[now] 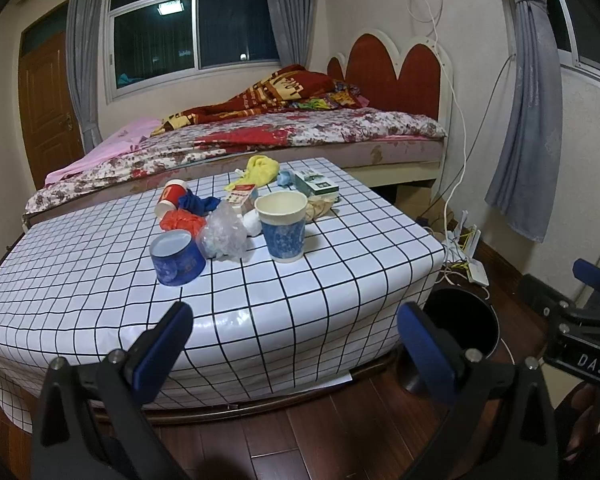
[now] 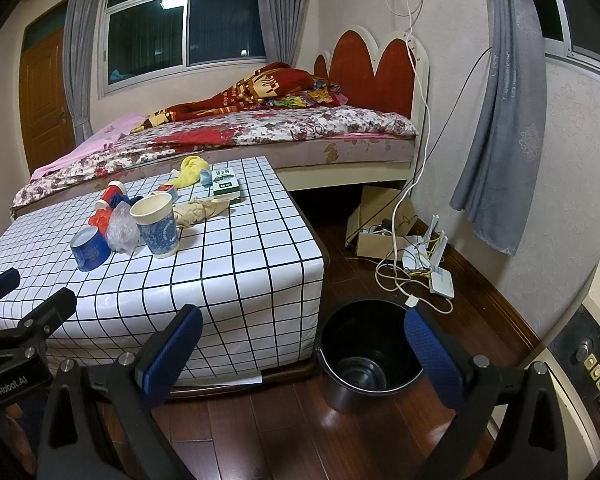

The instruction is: Collect trash

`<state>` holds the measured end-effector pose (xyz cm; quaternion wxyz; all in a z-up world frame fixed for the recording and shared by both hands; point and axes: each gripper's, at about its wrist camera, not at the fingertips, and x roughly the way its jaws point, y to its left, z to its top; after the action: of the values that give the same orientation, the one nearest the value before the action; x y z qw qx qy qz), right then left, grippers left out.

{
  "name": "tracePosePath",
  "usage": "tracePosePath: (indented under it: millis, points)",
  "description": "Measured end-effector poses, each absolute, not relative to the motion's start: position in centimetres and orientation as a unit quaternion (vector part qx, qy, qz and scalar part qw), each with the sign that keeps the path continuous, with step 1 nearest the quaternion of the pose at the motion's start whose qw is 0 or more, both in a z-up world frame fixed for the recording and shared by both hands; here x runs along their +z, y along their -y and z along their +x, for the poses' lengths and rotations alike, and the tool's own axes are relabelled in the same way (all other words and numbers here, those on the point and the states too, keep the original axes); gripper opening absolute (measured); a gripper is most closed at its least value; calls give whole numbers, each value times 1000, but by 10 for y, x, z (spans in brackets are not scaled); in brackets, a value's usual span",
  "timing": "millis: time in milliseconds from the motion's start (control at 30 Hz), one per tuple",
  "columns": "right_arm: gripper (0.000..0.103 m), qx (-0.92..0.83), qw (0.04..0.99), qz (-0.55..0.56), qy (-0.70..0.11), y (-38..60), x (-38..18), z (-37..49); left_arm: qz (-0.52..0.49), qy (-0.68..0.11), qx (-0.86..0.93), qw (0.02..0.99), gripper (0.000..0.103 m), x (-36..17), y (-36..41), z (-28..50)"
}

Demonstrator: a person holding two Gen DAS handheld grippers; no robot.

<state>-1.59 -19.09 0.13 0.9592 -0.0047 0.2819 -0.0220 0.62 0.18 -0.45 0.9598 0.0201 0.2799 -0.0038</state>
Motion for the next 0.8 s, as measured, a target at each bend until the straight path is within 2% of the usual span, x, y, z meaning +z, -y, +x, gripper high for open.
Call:
tracePosePath:
  millis: [800]
  points:
    - [102, -22, 959, -5, -283, 188, 0, -16, 18, -282, -3, 959, 102, -10, -1, 2]
